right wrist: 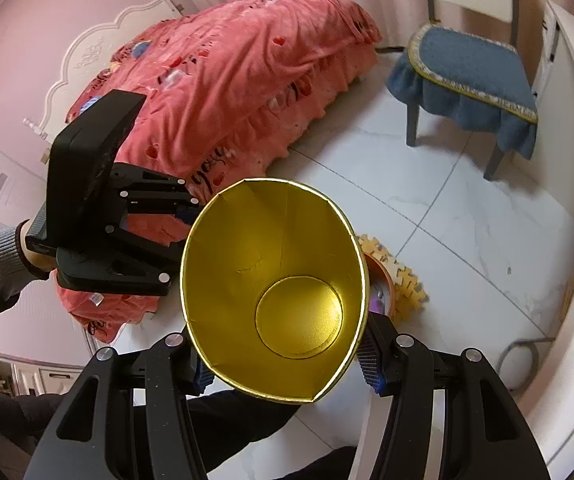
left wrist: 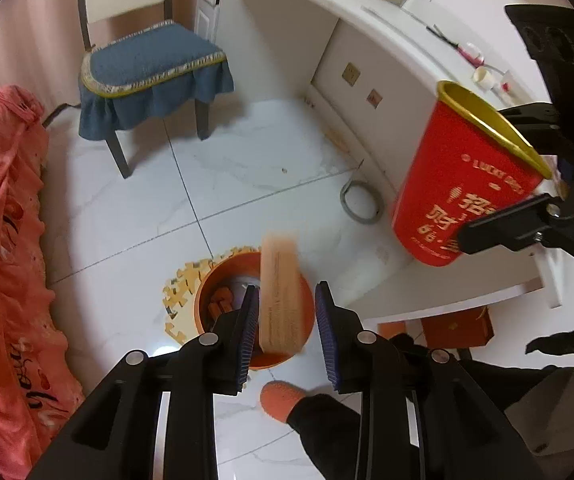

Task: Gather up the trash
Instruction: 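Carry the wooden block and red-gold cup with both tools to the orange bin, then open both tools over the orange bin to drop the block and cup, then raise both open tools back toward the tape roll and Hello Kitty figure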

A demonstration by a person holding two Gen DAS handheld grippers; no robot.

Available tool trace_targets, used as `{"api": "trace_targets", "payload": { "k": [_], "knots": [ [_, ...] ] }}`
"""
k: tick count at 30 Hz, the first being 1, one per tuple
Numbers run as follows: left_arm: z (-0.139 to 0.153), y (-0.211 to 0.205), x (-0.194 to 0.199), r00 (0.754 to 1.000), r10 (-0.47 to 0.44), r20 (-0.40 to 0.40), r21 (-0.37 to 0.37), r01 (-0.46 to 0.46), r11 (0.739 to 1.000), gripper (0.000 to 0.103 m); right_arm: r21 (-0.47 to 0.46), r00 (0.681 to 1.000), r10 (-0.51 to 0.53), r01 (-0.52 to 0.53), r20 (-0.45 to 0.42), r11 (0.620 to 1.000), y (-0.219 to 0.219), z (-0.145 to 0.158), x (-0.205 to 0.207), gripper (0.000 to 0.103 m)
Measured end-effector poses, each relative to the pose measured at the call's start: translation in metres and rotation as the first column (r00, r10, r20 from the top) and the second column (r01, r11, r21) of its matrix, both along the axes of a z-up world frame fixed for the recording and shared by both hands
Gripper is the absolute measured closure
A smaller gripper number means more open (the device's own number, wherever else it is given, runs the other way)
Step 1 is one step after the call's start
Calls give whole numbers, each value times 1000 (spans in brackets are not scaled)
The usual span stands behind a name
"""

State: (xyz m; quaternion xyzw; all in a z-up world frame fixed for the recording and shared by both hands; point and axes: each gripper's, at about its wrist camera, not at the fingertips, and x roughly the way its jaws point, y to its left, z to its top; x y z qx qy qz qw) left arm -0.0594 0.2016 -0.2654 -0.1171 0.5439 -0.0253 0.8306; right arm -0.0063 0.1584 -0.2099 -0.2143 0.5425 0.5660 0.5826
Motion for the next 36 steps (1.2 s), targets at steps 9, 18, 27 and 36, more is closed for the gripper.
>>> {"api": "trace_targets", "payload": {
  "k": [9,18,27,36],
  "knots": [
    [2,1,-9,1000,-11,-4,8,11,1000,65,-32,1000,-1,0,-18,999,15,-32,2,46],
    [1,14,-24,999,24,-28,13,-24,1000,65,-48,999,51,-51,-9,998,41,-44,-7,43],
    [-5,20,-28,998,47,-51,8,-47,999,65,-82,998,57,-56,0,995,54,-59,-12,35],
    [-2,20,-27,998,41,-54,13,-40,999,65,-73,999,53,-53,0,996,50,-54,-8,35]
  ]
}}
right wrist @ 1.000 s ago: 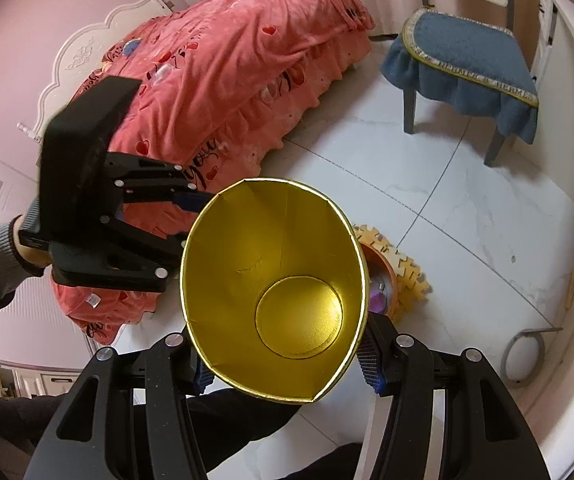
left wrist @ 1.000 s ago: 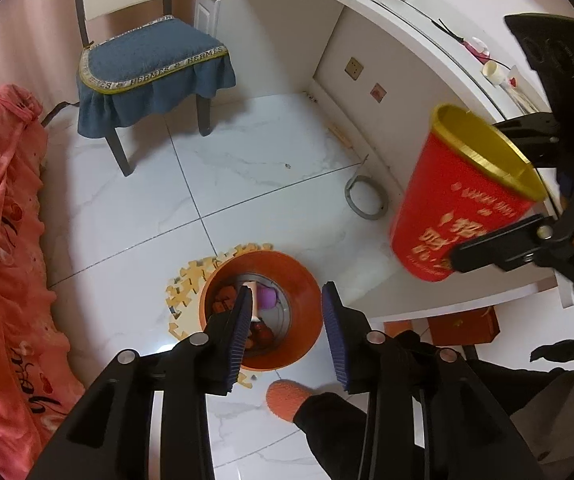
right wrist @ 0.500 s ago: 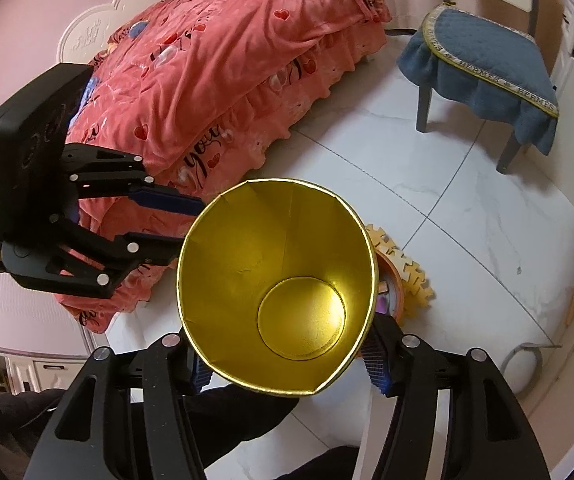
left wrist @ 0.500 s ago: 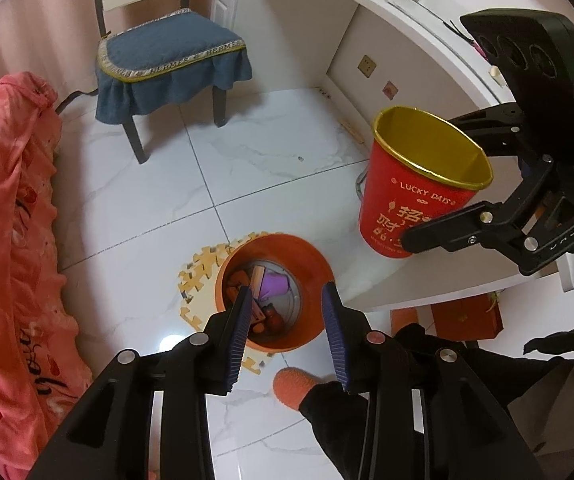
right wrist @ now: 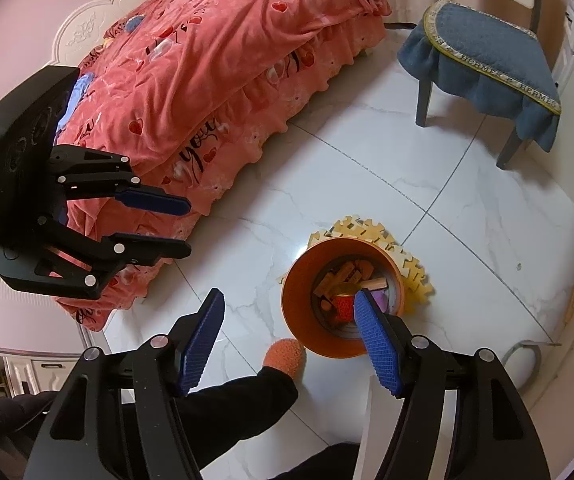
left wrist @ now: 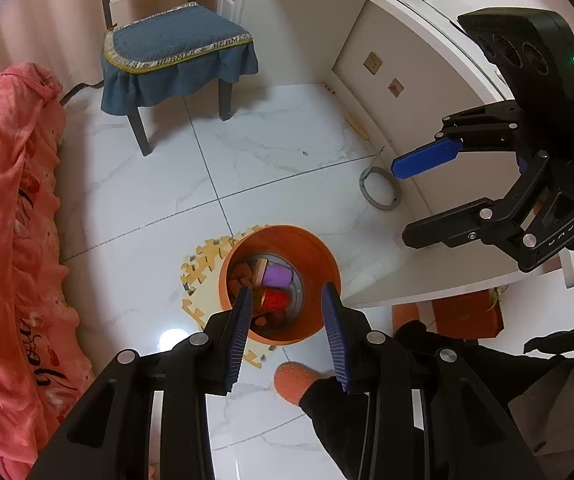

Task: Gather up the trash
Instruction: 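Raise both open tools back toward the tape roll and Hello Kitty figure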

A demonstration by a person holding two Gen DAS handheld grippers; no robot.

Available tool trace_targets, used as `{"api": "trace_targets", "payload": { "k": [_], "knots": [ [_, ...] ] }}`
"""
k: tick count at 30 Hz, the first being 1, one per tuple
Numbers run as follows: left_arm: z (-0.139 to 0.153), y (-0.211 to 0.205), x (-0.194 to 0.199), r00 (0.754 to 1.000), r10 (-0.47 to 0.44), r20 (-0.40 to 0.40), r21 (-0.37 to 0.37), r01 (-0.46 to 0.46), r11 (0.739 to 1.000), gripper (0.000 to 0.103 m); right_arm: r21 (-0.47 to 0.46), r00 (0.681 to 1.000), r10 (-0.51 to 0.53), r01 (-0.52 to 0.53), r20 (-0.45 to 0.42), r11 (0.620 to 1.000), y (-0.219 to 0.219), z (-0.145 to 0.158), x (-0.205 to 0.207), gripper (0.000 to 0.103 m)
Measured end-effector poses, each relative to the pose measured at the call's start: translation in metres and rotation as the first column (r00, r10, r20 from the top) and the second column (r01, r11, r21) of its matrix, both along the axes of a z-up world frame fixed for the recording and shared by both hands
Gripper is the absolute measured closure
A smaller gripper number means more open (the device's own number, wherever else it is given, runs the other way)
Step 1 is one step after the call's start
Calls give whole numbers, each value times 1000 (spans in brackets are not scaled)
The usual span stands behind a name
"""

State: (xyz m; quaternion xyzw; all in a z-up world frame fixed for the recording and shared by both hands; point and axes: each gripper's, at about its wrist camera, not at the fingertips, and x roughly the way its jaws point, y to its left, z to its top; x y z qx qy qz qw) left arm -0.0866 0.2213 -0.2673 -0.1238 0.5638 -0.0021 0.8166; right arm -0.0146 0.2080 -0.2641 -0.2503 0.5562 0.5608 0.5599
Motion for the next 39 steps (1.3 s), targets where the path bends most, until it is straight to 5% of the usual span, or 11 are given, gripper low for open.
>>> {"api": "trace_targets", "payload": {
  "k": [4,7,9,11,17,30,39],
  "knots": [
    [6,-5,3,1000,-11,10,8,11,1000,65,11,1000,-10,10,3,1000,-7,9,1,35],
    [14,-10,5,999,-17,28,14,17,1000,41,17,1000,-22,22,9,1000,-14,17,5,34],
    [22,-13,6,998,-28,48,6,27,1000,40,20,999,-37,37,14,999,-19,23,9,29],
    [29,-18,10,999,-35,41,25,34,999,27,23,999,-52,52,16,998,-24,30,13,25],
    [60,-39,18,995,-58,76,64,53,997,10,65,995,-91,89,27,994,-53,63,21,17],
    [115,-100,43,982,-154,112,132,139,982,6,152,975,-218,209,42,966,-135,134,45,17],
    [147,-152,71,954,-256,158,166,230,959,6,202,934,-349,327,81,923,-217,174,73,14]
  ]
}}
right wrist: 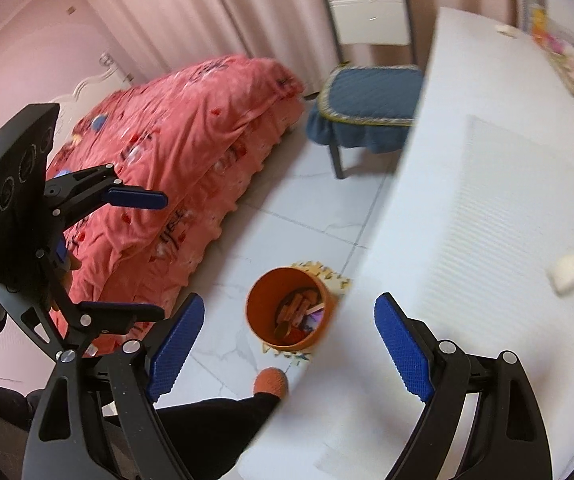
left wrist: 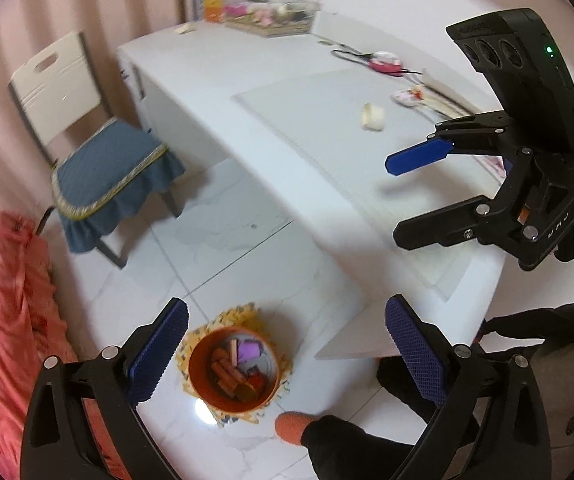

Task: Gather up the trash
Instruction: 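Raise both open tools back toward the tape roll and Hello Kitty figure, then grasp the tape roll with the left tool while the right tool grasps the Hello Kitty figure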

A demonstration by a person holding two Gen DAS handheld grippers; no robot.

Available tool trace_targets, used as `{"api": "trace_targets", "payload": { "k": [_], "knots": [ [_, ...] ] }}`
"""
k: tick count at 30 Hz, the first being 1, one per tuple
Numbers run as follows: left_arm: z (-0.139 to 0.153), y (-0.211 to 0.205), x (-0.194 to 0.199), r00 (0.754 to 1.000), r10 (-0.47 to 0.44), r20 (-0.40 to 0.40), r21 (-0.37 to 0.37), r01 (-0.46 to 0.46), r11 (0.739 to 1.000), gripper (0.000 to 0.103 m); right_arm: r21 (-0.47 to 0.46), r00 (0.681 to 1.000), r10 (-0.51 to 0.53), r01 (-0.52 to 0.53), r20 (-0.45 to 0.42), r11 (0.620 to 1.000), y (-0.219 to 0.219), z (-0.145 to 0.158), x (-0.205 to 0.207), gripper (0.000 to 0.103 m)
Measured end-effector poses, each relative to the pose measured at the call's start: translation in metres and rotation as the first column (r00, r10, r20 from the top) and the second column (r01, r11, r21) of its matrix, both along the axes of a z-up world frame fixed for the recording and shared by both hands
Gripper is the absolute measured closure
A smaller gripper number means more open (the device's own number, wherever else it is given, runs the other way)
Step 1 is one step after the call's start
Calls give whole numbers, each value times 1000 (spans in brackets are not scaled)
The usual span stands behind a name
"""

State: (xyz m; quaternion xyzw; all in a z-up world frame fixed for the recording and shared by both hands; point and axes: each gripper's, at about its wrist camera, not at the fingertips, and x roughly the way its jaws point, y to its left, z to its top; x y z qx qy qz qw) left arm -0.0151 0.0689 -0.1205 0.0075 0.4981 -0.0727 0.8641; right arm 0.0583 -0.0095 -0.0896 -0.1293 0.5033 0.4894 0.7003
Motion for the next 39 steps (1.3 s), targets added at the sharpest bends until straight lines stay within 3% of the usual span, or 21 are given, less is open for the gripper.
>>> {"api": "trace_targets", "payload": {
  "k": [14,24,30,39],
  "knots": [
    [16,-85,67,981,-188,39,5,188,982,6,8,970,-236,236,50,972,-127,15,53,14],
    [9,-125,128,971,-234,44,-12,235,972,6,9,931,-358,359,67,933,-196,11,104,14],
    [-4,-138,172,976,-217,36,-31,218,975,6,11,904,-422,422,60,906,-220,0,141,14],
    [-29,-152,219,966,-258,15,-51,258,965,6,-13,893,-446,447,60,894,-223,-20,186,14]
  ]
}}
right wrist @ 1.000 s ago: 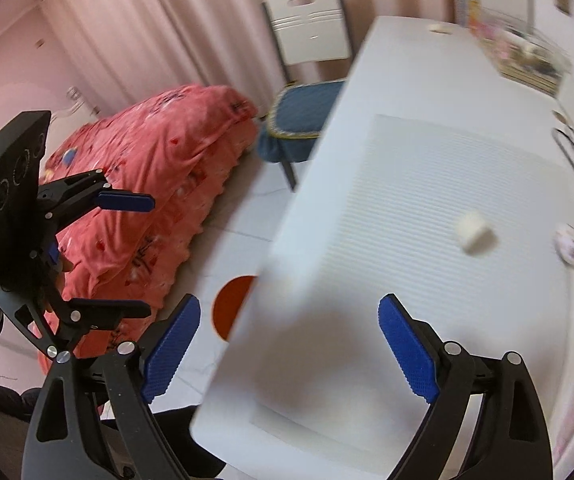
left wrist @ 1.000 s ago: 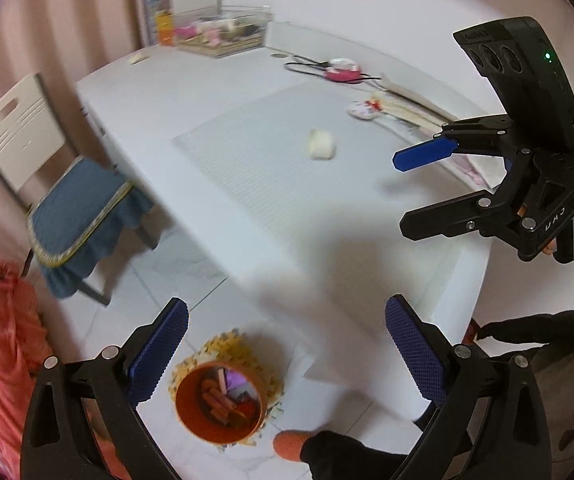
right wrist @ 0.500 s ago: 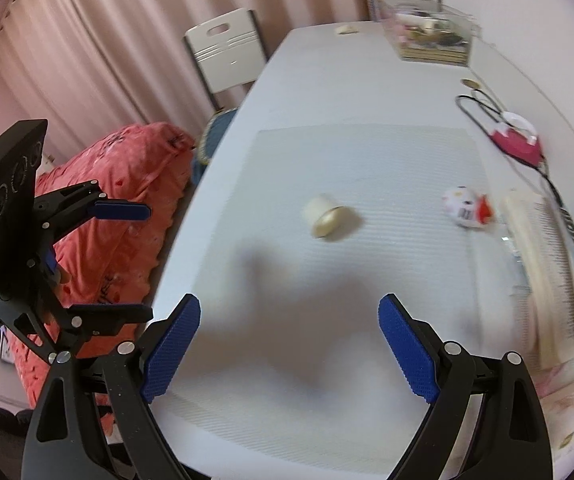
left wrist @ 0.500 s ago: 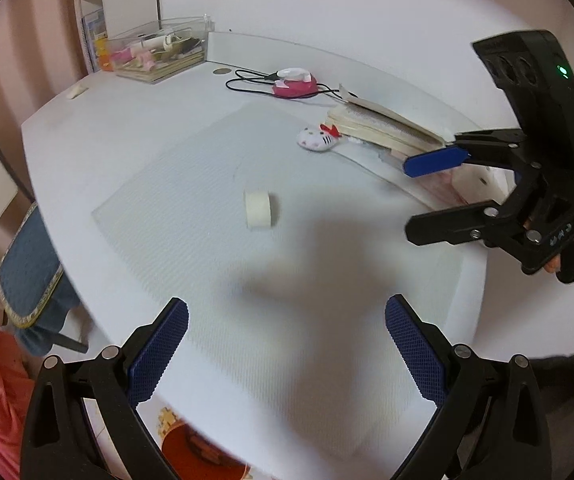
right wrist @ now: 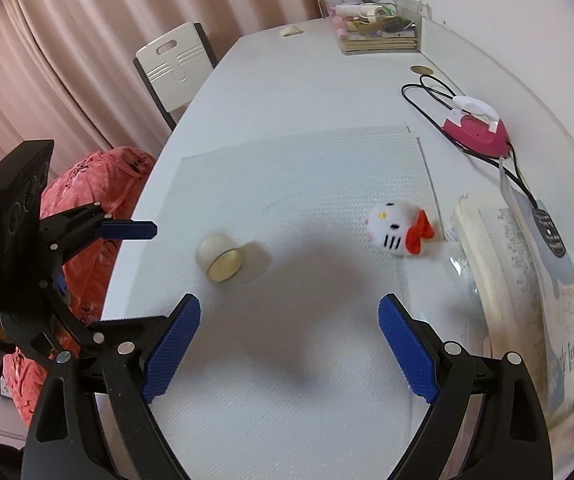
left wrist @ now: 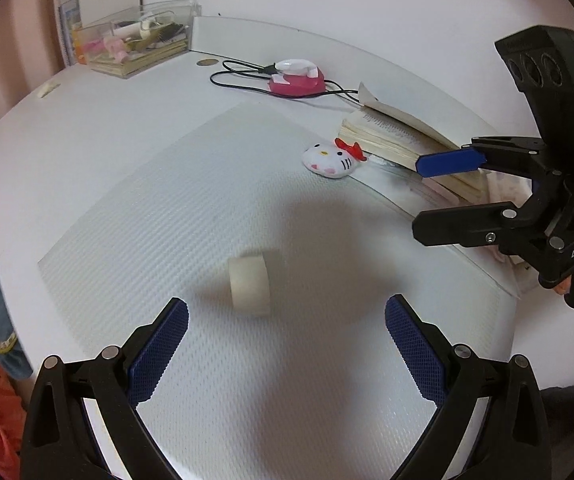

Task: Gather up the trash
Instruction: 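Grasp the tape roll with the left tool while the right tool grasps the Hello Kitty figure, then carry the tape roll and Hello Kitty figure with both tools to the orange bin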

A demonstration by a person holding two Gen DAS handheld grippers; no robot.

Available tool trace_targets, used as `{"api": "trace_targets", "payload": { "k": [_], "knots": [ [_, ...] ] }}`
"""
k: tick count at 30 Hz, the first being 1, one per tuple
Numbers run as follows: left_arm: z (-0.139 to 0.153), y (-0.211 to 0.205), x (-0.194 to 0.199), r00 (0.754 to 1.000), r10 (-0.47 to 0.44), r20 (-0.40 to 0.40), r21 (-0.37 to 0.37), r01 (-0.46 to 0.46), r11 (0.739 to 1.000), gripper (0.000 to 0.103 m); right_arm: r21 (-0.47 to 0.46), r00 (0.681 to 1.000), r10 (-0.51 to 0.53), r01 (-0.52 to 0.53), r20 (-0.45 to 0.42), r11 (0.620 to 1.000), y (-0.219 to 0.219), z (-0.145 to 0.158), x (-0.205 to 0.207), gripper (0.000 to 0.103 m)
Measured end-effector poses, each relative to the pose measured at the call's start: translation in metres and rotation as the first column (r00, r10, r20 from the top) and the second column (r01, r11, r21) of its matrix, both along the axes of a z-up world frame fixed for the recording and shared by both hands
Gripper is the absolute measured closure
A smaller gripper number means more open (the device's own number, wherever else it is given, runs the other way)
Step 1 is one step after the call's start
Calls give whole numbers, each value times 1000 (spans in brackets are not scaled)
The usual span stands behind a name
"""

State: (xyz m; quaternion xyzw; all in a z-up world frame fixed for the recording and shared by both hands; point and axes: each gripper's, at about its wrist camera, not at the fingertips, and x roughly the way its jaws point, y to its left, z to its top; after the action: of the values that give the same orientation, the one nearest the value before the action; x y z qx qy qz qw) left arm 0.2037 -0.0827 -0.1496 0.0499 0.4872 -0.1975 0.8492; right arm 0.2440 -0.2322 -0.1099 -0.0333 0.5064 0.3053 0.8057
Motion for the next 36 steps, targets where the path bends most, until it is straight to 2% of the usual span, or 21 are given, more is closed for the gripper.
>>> {"api": "trace_targets", "payload": {
  "k": [4,8,10,12,14,16,19,24,27,29,31,36],
  "knots": [
    [-10,-1,15,1000,-12,4,11,12,1000,6,0,1000,-7,7,-13,1000,3,-9,14,14],
    [-22,2,27,1000,-2,-21,34,3,999,37,2,999,-24,24,-21,1000,5,-17,25,14],
    [-29,2,31,999,-5,-41,48,7,999,43,2,999,-31,31,-21,1000,5,-20,32,14],
    [-35,3,33,998,-2,-56,50,5,999,53,0,999,-39,39,-18,999,7,-22,37,14],
    [-40,4,36,997,3,-79,37,0,999,71,-13,999,-43,43,-13,999,10,-26,44,14],
    [-41,5,37,996,-6,-88,26,8,1000,77,-41,998,-55,55,-1,998,13,-31,53,14],
    [-41,7,37,996,-12,-87,14,14,1000,77,-77,997,-78,79,20,994,14,-38,67,15],
    [-43,10,39,996,-18,-91,2,18,1000,77,-131,994,-104,107,23,986,9,-54,83,24],
    [-45,13,39,995,-16,-101,-7,15,1000,77,-178,992,-107,116,59,977,7,-57,83,41],
    [-45,14,39,995,-9,-102,-15,7,1000,77,-211,990,-110,126,86,969,4,-58,84,59],
    [-46,14,39,995,-7,-104,-17,6,1000,77,-211,989,-119,136,91,968,-1,-59,88,70],
    [-45,14,40,994,6,-107,-23,-8,1000,77,-174,990,-109,124,95,977,-3,-53,81,75]
  ]
}}
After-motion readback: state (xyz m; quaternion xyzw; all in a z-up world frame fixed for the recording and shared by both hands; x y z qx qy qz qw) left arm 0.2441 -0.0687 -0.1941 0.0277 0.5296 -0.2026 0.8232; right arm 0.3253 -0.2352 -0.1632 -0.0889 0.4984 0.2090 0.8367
